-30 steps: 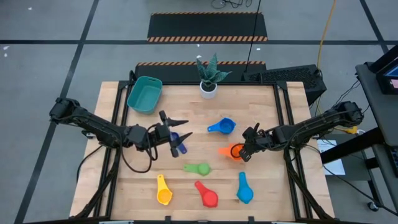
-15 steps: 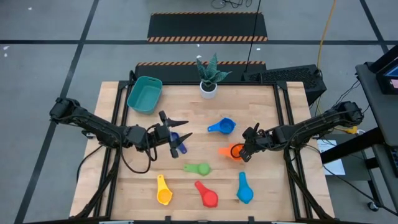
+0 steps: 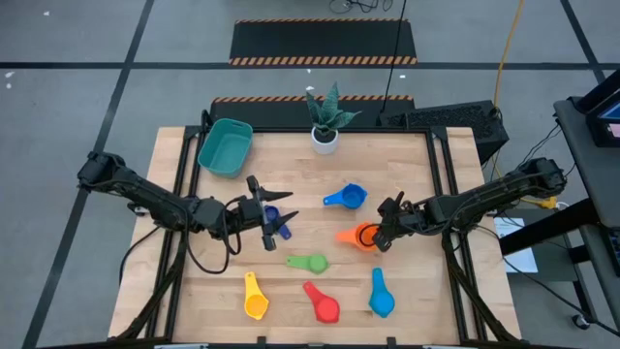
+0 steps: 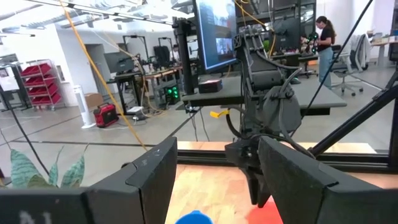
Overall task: Nest measuring cups in basket
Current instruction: Stack the blue measuring cup on top of the orange measuring cup
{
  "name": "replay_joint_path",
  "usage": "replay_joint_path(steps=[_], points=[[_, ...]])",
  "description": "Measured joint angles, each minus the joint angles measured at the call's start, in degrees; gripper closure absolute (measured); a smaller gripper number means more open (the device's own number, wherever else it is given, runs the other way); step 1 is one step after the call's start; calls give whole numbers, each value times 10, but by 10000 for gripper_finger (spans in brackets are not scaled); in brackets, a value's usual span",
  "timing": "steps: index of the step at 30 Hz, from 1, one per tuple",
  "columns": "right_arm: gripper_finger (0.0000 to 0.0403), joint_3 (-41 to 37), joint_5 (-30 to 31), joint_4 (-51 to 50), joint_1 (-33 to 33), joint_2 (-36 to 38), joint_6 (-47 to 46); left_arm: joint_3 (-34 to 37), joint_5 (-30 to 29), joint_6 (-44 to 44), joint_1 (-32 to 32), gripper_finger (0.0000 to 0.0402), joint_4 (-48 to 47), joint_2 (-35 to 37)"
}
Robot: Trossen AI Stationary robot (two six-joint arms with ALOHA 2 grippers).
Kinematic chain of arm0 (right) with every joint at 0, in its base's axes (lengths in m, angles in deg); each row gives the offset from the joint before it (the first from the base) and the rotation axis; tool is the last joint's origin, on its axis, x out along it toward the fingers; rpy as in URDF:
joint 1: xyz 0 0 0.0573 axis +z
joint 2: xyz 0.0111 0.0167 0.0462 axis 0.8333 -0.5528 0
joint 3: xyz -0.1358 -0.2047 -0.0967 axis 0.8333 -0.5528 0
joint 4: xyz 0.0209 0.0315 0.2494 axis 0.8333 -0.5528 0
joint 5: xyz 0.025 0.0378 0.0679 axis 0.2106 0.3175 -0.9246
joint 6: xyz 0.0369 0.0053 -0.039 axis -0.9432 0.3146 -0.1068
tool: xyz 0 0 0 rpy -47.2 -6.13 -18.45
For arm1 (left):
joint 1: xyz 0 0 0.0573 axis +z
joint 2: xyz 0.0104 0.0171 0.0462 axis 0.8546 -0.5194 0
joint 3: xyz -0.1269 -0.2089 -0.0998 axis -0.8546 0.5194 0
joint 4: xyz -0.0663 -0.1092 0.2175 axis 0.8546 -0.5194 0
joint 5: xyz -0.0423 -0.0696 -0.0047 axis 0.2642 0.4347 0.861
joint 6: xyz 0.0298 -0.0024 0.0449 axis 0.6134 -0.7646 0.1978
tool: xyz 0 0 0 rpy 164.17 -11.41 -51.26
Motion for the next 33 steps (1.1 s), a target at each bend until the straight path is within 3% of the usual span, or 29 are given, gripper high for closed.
replay_joint_path(steps=[4, 13, 24, 33], points=[[314, 0, 35, 9, -8, 0, 16, 0, 0, 17, 0, 174, -4, 0], [309, 0, 33, 91, -20, 11, 98, 0, 0, 26, 19, 174, -80, 0], [309, 0, 51, 133, -19, 80, 168, -3, 0, 3, 71, 174, -75, -69], [309, 0, 82, 134, -19, 119, 181, -106, 61, -29, 103, 174, -214, -147]])
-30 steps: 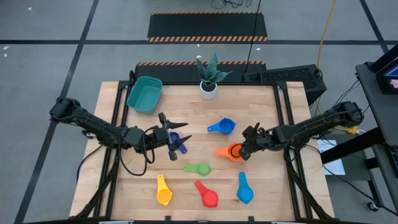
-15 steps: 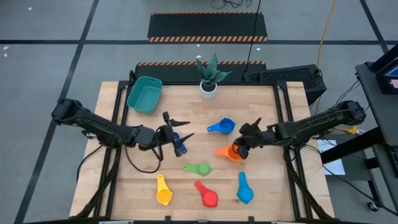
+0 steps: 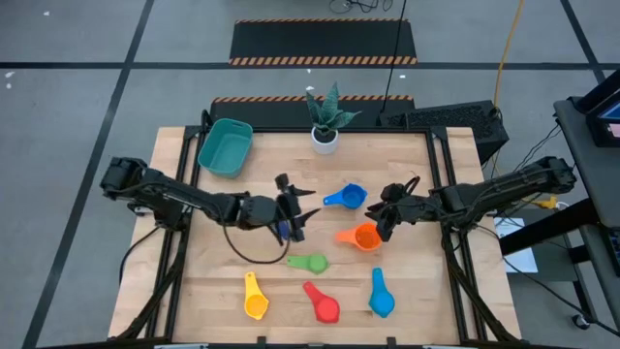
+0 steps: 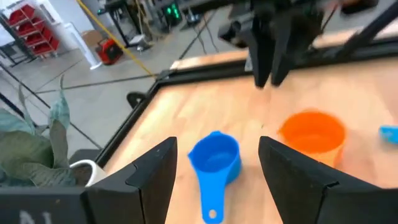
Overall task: Nest measuring cups in basket
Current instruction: Stack the blue measuring cup on top of the orange measuring cup
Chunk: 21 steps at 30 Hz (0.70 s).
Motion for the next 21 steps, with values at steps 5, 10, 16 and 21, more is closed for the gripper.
replay_joint_path(steps=[5, 10, 16, 21], points=[[309, 0, -1, 7, 0, 0, 0, -28, 21, -10, 24, 173, -19, -39], [309, 0, -3, 7, 0, 0, 9, -31, 87, -18, 52, 146, -23, -65], [309, 0, -5, 6, 1, -1, 13, -31, 119, 4, 82, 74, -4, -96], [309, 0, -5, 6, 2, -1, 11, -31, 171, -15, 110, 28, 16, -150]])
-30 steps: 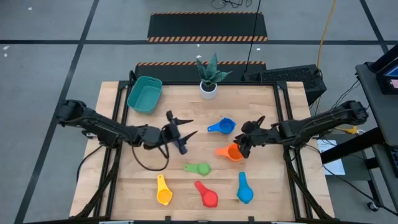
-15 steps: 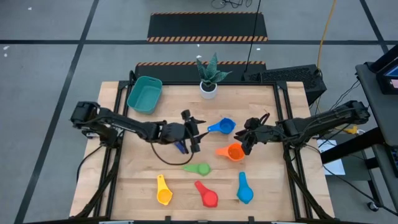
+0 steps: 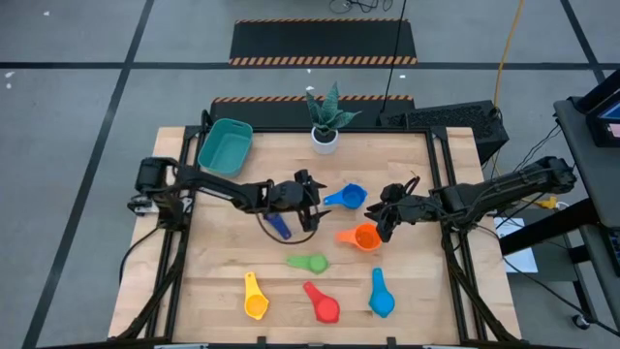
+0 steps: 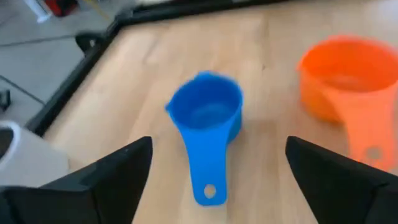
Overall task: Nest measuring cups in basket
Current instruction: Stack the blue measuring cup on top of the orange measuring cup
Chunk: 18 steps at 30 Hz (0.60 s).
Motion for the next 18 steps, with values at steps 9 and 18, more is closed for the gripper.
replay_joint_path(steps=[9, 18], points=[[309, 0, 7, 0, 23, 0, -13, 0, 43, -27, 28, 22, 43, -67], [309, 0, 17, 0, 33, 0, -24, 0, 43, -57, 49, 43, 95, -126]])
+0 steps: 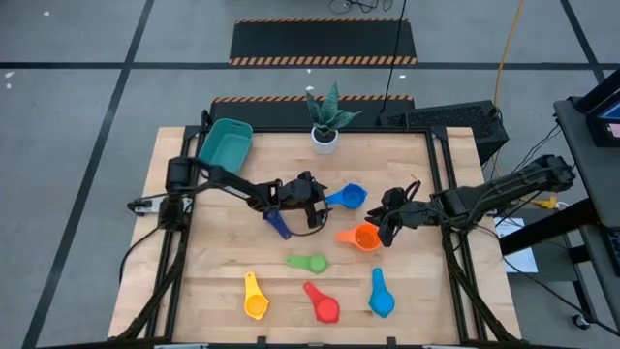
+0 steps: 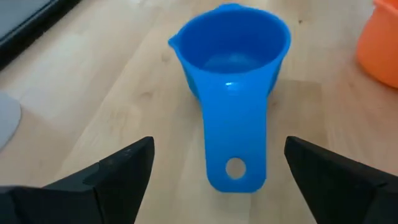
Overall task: Nest measuring cups in basket
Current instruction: Stack the blue measuring cup on top of the orange measuring cup
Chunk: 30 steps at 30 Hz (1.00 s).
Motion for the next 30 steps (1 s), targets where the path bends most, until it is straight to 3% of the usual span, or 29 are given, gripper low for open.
replay_joint_path(steps=[18, 30], points=[[309, 0, 1, 0, 0, 0, 1, 0, 55, -25, 18, 151, 8, -13], [309, 0, 2, 0, 0, 0, 2, 0, 55, -28, 17, 164, 23, -13]])
